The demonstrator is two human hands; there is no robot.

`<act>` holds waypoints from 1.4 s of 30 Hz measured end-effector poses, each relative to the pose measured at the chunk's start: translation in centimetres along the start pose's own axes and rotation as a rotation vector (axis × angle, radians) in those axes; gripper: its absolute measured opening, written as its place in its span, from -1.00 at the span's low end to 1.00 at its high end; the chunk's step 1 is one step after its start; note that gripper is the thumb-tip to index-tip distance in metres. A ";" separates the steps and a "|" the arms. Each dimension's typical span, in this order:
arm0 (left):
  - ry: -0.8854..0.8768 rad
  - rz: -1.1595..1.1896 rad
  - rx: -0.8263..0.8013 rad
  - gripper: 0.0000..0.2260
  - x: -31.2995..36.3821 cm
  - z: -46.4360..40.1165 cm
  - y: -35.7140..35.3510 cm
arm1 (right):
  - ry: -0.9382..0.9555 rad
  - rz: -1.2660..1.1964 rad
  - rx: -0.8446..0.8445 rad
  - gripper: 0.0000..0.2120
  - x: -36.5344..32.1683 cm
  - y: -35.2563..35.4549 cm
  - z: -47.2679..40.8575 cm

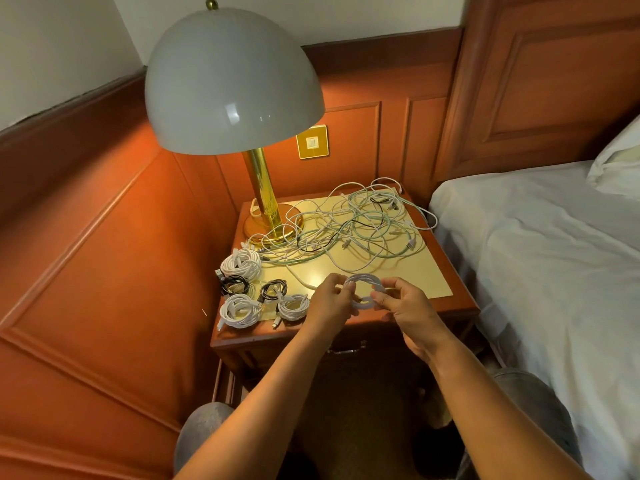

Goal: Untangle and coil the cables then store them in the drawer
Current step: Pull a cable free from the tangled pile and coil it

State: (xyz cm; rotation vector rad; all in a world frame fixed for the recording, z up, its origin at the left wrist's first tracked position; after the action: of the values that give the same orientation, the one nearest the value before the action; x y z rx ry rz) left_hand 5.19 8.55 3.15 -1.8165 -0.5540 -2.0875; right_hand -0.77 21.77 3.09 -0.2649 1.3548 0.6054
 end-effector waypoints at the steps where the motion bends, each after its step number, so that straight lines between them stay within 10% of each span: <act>1: -0.001 0.001 0.004 -0.89 -0.1 0.0 0.0 | -0.005 0.002 -0.002 -0.85 0.1 -0.1 -0.1; 19: -0.006 0.014 0.035 -0.86 -2.0 0.1 0.1 | -0.131 -0.386 -0.078 -0.76 1.1 -1.1 0.2; 33: 0.121 0.131 0.054 -0.88 -3.8 0.4 -0.3 | -0.100 -0.008 0.103 -0.84 2.5 -1.0 -1.3; 42: 0.207 0.258 -0.003 -0.92 -3.8 -0.3 0.7 | -0.147 -0.138 -0.126 -0.81 2.1 -0.2 -1.8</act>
State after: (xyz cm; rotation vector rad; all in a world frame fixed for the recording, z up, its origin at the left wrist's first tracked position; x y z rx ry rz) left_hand 5.84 7.73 -0.61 -1.5545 -0.2477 -2.0639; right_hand -1.93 21.25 0.64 -0.4048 1.1487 0.5833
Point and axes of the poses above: each hand's wrist, its own z-axis away from the middle knuckle, its own y-axis out of the back of the hand, x = y × z, the point moved 2 cm from there along -z, towards the middle knuckle, and after that the axes turned 10 degrees about z, right-handed, at the moved point
